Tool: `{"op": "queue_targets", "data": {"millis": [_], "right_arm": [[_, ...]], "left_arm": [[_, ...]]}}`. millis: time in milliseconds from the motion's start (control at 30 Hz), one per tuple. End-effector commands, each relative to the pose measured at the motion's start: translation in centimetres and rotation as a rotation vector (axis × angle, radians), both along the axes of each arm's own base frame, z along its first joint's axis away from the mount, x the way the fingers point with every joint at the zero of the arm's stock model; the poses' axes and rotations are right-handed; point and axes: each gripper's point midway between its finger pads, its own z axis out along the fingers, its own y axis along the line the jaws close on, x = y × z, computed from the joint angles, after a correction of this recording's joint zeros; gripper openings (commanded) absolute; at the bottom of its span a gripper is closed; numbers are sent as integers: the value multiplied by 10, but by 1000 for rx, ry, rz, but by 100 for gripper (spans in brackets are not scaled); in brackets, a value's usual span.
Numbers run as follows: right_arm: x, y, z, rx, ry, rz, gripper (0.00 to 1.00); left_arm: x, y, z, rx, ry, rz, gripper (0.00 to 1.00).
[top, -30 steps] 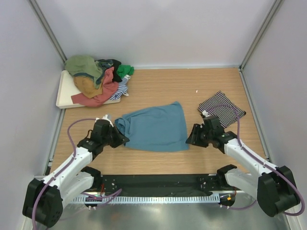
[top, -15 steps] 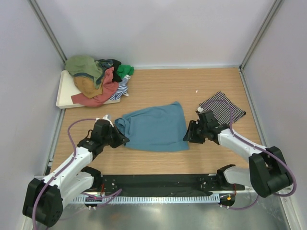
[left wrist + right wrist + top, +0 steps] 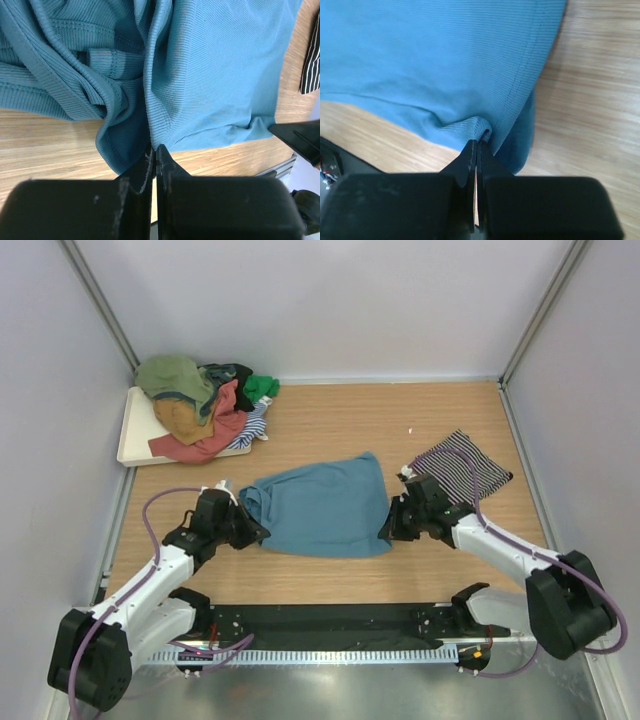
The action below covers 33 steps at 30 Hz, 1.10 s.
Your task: Fold and stack the tank tops
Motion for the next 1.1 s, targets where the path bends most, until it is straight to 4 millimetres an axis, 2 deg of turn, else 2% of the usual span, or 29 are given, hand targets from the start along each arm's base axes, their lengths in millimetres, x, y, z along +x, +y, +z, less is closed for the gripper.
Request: {"op": "queue_targets", "data": {"millis": [0, 100, 200, 333, 433, 533, 600, 667, 800, 867, 900, 933, 967, 1000, 1067], "right_arm": [[-13, 5, 14, 43, -26, 7, 1], [-33, 7, 9, 50, 2, 30, 1], [-53, 13, 2, 64, 31, 45, 1], [-74, 8, -12, 47, 70, 35, 1], [-81, 8, -11, 71, 64, 29, 1], [-82, 6, -7, 83, 51, 15, 7], [-80, 4, -3, 84, 38, 2, 7], [-78, 3, 1, 82, 24, -7, 2], [-69, 8, 22, 133, -55, -8, 1], [-53, 11, 44, 148, -140, -17, 2], [-42, 15, 63, 153, -197, -12, 2], [-35, 17, 67, 134, -209, -6, 2], [-29, 21, 76, 139, -229, 8, 2], [-21, 30, 95, 169, -264, 28, 2], [-15, 48, 107, 224, -286, 87, 2]], "left_arm": [[12, -5, 19, -10, -61, -20, 0], [12, -1, 17, 17, -52, -9, 0], [23, 12, 20, 84, -70, 43, 0], [32, 22, 21, 123, -66, 75, 0], [33, 22, 19, 121, -57, 84, 0], [31, 22, 14, 112, -50, 92, 0], [29, 23, 10, 114, -44, 92, 0], [28, 26, 9, 129, -47, 95, 0], [29, 30, 11, 141, -53, 105, 0], [36, 26, 22, 118, -82, 104, 0], [39, 23, 27, 105, -92, 98, 0], [42, 21, 32, 99, -103, 94, 0], [50, 18, 46, 90, -127, 92, 0], [54, 17, 48, 103, -124, 83, 0], [62, 16, 62, 109, -134, 79, 0]]}}
